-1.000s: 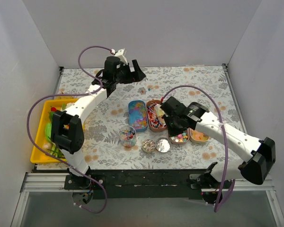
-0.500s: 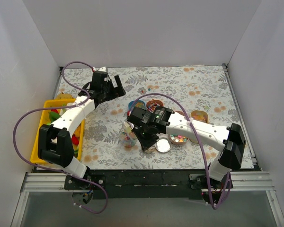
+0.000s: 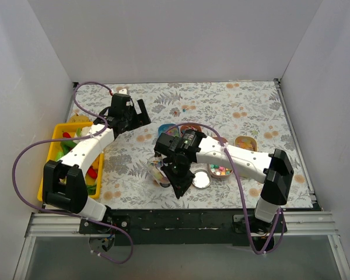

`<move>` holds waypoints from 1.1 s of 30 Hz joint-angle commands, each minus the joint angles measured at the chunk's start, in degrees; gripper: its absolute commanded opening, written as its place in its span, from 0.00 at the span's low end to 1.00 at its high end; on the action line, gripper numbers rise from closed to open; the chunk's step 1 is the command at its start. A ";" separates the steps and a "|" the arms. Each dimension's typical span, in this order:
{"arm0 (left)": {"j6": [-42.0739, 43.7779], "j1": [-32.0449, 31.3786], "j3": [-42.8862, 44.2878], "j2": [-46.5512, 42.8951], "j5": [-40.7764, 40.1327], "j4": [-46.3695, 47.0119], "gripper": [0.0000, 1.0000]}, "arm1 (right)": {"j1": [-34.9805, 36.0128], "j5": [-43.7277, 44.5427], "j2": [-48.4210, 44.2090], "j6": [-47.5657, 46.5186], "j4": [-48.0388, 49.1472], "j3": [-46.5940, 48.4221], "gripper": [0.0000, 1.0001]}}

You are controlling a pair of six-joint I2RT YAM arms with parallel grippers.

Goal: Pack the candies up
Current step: Place the fake candies in the packing bottle.

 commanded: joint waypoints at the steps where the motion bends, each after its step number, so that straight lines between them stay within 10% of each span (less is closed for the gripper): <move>1: 0.73 0.18 -1.29 -4.66 -0.88 -0.27 0.98 | -3.06 -5.24 1.21 -0.64 -3.12 2.71 0.01; 33: 3.36 0.18 -3.66 -10.99 -1.50 -0.71 0.98 | -13.08 -36.27 1.83 7.17 -0.84 -1.24 0.01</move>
